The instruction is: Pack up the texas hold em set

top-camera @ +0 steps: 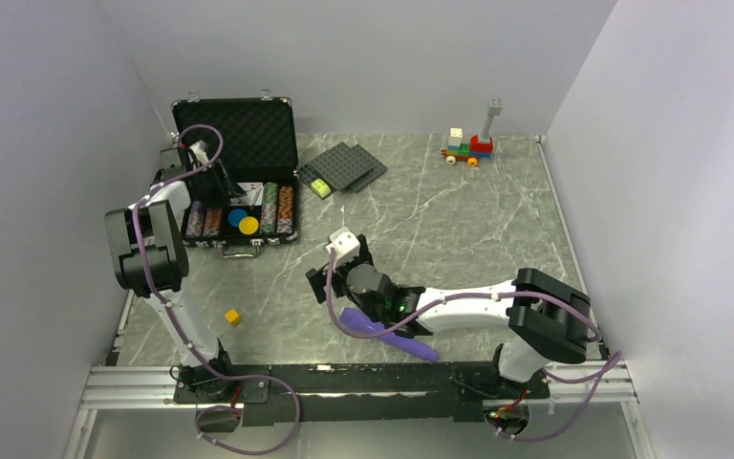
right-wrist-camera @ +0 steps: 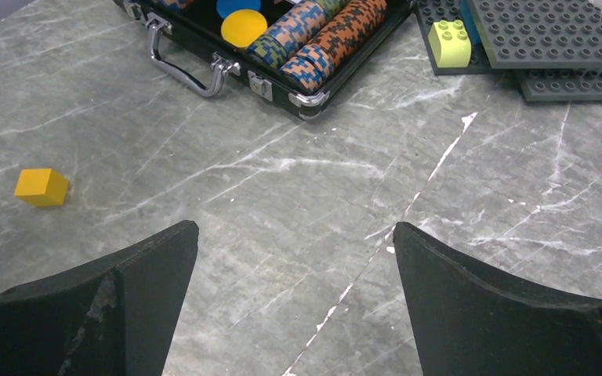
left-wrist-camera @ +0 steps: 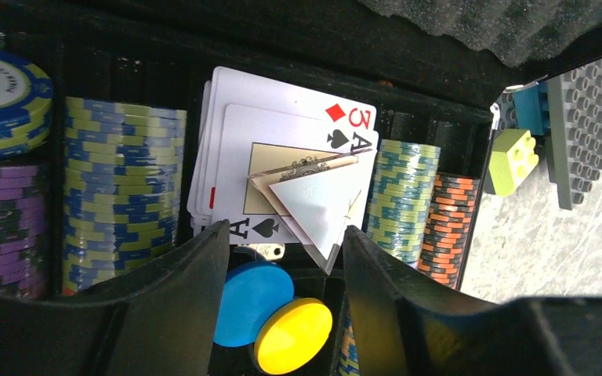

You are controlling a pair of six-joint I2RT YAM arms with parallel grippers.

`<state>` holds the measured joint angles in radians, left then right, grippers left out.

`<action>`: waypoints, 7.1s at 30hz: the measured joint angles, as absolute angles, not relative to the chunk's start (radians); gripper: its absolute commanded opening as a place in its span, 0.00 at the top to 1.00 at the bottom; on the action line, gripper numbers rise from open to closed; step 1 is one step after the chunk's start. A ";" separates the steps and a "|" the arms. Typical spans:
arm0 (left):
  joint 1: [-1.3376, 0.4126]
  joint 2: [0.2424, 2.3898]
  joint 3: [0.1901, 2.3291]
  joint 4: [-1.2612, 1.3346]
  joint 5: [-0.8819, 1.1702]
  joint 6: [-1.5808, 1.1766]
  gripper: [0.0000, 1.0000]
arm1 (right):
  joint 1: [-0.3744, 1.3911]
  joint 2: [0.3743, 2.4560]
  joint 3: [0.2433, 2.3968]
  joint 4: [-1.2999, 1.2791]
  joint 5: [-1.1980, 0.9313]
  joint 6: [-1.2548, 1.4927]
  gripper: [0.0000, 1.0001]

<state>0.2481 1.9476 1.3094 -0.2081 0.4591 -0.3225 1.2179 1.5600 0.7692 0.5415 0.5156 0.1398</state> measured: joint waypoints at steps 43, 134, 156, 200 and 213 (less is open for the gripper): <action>0.134 2.131 2.175 -0.238 0.480 -0.143 0.05 | 1.037 1.227 0.430 0.388 0.461 0.376 0.01; 0.067 0.858 0.802 -0.490 0.195 -0.135 0.14 | 1.005 1.574 0.823 0.394 0.176 0.498 0.45; 0.067 0.838 0.795 -0.482 0.205 -0.135 0.14 | 0.942 2.125 1.233 0.728 -0.198 0.646 0.71; 0.067 0.831 0.791 -0.483 0.213 -0.135 0.14 | 0.938 2.334 1.371 0.647 -0.093 0.598 0.74; 0.199 0.915 0.791 -0.475 0.247 -0.157 0.17 | 0.962 2.221 1.227 0.656 -0.041 0.513 0.71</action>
